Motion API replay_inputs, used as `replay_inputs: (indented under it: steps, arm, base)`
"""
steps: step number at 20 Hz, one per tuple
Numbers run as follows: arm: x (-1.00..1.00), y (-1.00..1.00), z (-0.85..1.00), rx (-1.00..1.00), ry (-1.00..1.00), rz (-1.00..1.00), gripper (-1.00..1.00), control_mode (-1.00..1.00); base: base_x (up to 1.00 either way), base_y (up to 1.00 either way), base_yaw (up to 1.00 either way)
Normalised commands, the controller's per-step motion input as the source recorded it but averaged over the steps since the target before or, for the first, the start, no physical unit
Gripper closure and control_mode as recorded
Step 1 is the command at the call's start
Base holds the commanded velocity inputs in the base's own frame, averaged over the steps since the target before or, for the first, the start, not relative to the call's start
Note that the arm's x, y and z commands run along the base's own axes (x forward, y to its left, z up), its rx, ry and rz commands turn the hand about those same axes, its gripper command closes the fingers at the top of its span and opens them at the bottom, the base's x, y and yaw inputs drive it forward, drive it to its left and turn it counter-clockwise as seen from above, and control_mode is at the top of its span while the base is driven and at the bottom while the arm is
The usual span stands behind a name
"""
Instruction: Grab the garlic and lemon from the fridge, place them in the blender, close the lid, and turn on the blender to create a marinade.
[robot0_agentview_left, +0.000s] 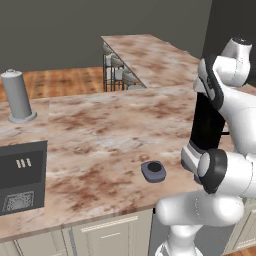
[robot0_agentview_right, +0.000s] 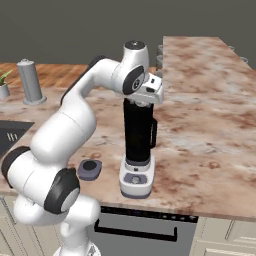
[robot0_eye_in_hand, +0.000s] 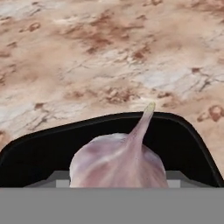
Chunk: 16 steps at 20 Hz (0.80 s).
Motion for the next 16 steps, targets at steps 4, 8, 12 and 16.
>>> replay_inputs:
  steps: [4, 8, 12, 16]
  arm:
    - [0.22, 0.00, -0.66, -0.01, 0.11, 0.00, 1.00, -1.00]
    - [0.54, -0.34, -0.24, 0.00, 0.03, 0.00, 1.00, -1.00]
    - [0.77, -0.31, 0.00, 0.00, 0.00, 0.00, 1.00, -1.00]
    - [0.50, -0.13, -0.04, 0.00, 0.00, 0.00, 1.00, -1.00]
  base:
    - [0.00, 0.00, 0.00]
    - [0.00, 0.00, 0.00]
    - [0.00, 0.00, 0.00]
    - [0.00, 0.00, 0.00]
